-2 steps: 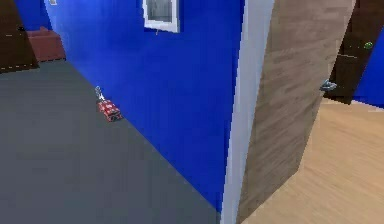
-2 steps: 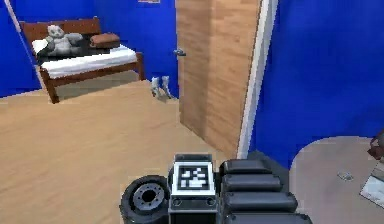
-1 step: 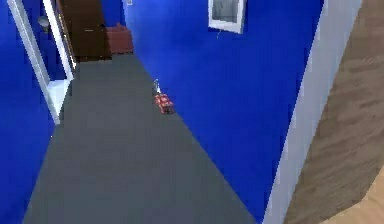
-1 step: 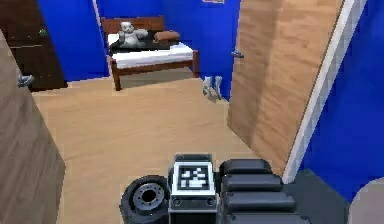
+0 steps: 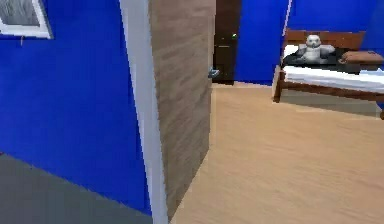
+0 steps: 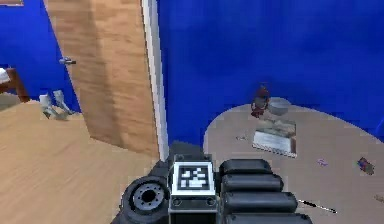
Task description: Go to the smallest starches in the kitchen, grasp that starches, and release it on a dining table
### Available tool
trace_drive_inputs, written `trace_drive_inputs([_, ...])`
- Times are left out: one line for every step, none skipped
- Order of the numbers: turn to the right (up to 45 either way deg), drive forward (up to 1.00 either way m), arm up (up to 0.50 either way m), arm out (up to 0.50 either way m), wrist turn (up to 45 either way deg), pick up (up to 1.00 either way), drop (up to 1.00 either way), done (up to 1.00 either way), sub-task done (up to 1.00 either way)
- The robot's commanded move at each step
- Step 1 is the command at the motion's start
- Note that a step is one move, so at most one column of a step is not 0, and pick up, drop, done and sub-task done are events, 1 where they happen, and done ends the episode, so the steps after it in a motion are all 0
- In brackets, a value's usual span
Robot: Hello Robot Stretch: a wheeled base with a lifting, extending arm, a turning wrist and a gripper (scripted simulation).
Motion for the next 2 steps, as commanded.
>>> trace_drive_inputs([45.0,0.0,0.0,0.0,0.0,0.0,0.0,0.0,0.0])
trace_drive_inputs([45.0,0.0,0.0,0.0,0.0,0.0,0.0,0.0,0.0])
